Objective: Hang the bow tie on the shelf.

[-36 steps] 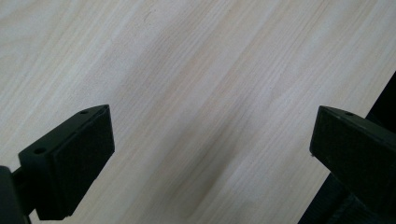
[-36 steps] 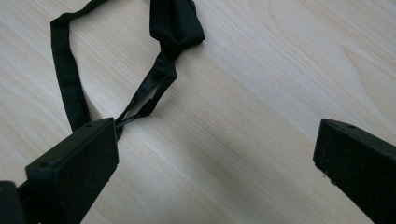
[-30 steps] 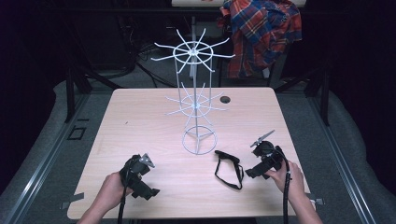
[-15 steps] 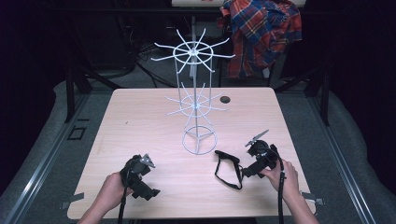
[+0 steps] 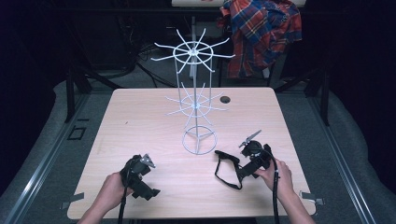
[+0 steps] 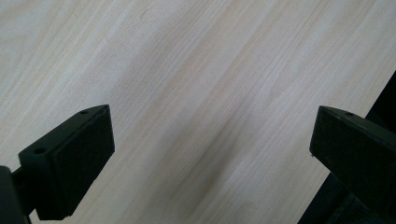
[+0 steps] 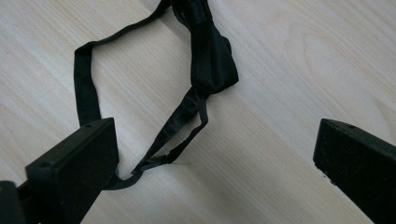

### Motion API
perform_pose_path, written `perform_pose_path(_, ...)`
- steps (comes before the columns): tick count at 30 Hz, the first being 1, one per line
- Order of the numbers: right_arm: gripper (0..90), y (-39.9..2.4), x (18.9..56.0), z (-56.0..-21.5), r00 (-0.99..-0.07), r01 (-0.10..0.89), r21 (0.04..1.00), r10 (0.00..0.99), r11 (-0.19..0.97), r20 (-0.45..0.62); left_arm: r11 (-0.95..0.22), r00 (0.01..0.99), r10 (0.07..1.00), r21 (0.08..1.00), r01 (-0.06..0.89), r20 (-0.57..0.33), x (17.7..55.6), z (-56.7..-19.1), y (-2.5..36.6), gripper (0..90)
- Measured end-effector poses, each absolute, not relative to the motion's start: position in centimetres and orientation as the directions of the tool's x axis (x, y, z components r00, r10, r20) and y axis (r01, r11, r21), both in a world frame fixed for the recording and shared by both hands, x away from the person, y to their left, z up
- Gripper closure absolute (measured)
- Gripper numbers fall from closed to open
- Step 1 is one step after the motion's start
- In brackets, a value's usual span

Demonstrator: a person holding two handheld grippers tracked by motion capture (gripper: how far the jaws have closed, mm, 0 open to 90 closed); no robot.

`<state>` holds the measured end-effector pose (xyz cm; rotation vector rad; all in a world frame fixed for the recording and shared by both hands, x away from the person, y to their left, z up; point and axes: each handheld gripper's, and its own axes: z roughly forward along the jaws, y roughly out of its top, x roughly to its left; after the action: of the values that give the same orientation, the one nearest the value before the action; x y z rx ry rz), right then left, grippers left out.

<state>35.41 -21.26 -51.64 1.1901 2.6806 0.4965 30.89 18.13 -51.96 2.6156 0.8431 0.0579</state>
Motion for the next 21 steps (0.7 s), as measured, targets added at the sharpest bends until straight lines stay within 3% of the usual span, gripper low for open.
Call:
perform_pose_path(12, 2.1, -20.1, 35.5, -52.0, -0.658, 0.701, 0.383, 0.753, 0.601, 0.023, -0.742, 0.817, 0.571, 0.377, 0.554, -0.076, 30.8, -52.0, 18.1, 0.1)
perform_pose_path(14, 5.6, -20.1, 35.6, -52.1, -0.657, 0.703, 0.376, 0.754, 0.604, 0.017, -0.744, 0.817, 0.571, 0.374, 0.554, -0.076, 30.9, -52.0, 18.1, 0.1)
perform_pose_path(16, 15.5, -19.9, 35.6, -52.5, -0.633, 0.719, 0.392, 0.773, 0.574, 0.031, -0.745, 0.818, 0.571, 0.372, 0.554, -0.075, 30.9, -52.0, 18.1, 0.1)
perform_pose_path(18, 17.4, -20.0, 35.8, -52.6, -0.644, 0.718, 0.353, 0.765, 0.600, 0.010, -0.745, 0.818, 0.571, 0.372, 0.554, -0.074, 30.9, -52.0, 18.1, 0.1)
perform_pose_path(19, 23.7, -19.9, 35.8, -52.8, -0.639, 0.723, 0.352, 0.769, 0.595, 0.012, -0.745, 0.818, 0.571, 0.371, 0.553, -0.073, 30.9, -52.0, 18.1, 0.1)
perform_pose_path(21, 25.6, -19.9, 35.8, -52.8, -0.637, 0.724, 0.342, 0.771, 0.599, 0.001, -0.746, 0.818, 0.570, 0.371, 0.553, -0.073, 30.9, -52.0, 18.1, 0.1)
